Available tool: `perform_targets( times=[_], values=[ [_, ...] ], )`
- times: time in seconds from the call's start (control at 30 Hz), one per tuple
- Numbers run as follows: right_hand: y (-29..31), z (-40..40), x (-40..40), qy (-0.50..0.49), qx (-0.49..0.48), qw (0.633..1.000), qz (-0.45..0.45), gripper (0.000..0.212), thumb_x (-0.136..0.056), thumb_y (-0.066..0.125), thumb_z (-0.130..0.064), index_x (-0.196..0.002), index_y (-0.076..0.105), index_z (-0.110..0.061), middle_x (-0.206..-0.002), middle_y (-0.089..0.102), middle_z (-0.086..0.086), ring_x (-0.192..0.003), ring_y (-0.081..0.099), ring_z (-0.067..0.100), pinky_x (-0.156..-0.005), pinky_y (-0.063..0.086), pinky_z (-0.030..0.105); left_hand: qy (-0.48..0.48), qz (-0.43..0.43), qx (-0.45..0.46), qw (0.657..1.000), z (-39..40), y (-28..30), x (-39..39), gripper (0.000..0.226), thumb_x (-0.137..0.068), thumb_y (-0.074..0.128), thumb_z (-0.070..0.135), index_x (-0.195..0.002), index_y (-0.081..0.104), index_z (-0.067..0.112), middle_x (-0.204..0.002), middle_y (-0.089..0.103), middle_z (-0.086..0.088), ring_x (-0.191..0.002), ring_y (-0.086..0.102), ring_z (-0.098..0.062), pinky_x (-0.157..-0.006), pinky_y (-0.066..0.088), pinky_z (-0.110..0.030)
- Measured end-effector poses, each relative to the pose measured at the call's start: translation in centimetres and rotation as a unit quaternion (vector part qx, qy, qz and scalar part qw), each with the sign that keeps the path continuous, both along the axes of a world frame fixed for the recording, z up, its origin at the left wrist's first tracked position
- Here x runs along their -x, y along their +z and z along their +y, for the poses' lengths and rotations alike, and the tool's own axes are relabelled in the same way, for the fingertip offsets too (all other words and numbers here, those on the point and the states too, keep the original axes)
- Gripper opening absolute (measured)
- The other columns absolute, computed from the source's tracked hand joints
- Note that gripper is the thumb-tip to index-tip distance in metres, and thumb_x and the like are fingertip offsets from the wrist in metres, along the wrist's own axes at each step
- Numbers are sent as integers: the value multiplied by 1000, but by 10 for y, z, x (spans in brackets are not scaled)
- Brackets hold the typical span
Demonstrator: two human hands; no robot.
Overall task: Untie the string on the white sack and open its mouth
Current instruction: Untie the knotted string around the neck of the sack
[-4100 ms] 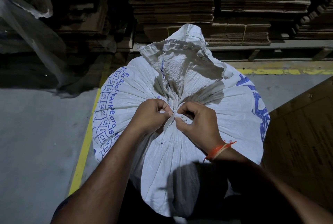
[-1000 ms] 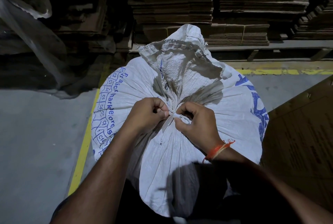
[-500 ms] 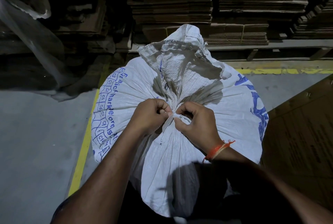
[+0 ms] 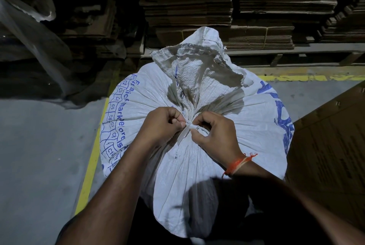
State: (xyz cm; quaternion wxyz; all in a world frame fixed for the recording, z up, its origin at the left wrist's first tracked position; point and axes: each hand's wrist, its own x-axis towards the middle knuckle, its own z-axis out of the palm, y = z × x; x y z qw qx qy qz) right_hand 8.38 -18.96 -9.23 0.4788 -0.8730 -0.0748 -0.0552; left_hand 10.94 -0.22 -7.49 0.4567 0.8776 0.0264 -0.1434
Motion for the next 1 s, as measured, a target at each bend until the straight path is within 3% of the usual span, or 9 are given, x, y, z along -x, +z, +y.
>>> perform_targets(
  times=[0.2,0.3,0.47,0.6,1.0],
  values=[
    [0,0,0,-3,6,1000,0,13,-74,80,-17,-79,70,-21,-76,68,-9,-76,66,10,-70,56,34,-1,11,-4,1000,-5,1,1,10,-83,72,12,-79,76,20,-66,73,4,-65,65,-11,-74,62,-44],
    [0,0,0,-2,4,1000,1,12,-74,80,-17,-79,69,-21,-77,68,-8,-76,66,11,-71,56,37,-4,16,-1,1000,-7,3,2,7,-79,70,20,-79,76,21,-68,75,-3,-65,64,-13,-73,61,-45],
    [0,1,1,-2,-10,1000,6,12,-73,80,-15,-81,71,-19,-78,69,-8,-78,67,11,-73,58,37,0,6,-15,1000,-4,4,2,10,-88,74,11,-81,77,18,-68,74,5,-65,63,-7,-66,51,-25],
    [1,1,1,-1,-10,1000,6,12,-73,80,-14,-81,71,-18,-79,69,-7,-78,67,10,-73,58,36,4,2,-18,1000,-4,5,3,10,-88,74,10,-82,77,17,-76,79,-2,-66,64,-7,-66,50,-23],
    [3,1,1,-2,4,1000,6,13,-74,81,-16,-81,71,-19,-78,69,-8,-78,67,9,-72,57,33,3,24,43,999,-5,5,4,10,-89,69,15,-84,78,16,-81,79,-15,-67,66,-14,-70,55,-33]
  ],
)
